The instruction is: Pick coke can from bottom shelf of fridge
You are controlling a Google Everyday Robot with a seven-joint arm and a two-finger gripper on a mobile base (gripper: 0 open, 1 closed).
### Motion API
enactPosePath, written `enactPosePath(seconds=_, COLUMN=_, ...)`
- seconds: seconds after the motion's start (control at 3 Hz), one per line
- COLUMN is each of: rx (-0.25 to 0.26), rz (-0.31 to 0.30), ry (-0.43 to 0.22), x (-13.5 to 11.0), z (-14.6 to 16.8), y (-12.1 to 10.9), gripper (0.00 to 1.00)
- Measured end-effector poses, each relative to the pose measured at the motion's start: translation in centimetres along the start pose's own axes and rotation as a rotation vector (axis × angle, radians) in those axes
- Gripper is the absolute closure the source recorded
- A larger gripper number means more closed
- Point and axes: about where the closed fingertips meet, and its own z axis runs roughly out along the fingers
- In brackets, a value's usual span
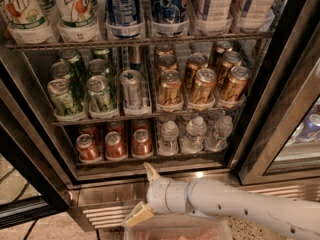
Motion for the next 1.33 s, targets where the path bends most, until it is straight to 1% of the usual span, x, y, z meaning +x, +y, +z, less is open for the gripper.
enactPosePath(seconds=0.33, rx=0.087, rz=0.040, ry=-0.064, x=-0.5, z=2.1, y=0.1, gripper=0.00)
enactPosePath(seconds=0.67, rx=0.160, rz=0.124, ry=-0.099, x=-1.2, z=3.6, y=1.0, gripper=0.00)
enactPosePath(seconds=1.0, rx=0.226, rz=0.162, ry=-0.088, x=-2.4, z=4.9, y=1.4, gripper=0.00)
enactPosePath(seconds=1.33, rx=0.343, rz=0.172, ry=-0.072, x=-3.0, z=4.8, y=-0.1, gripper=0.00)
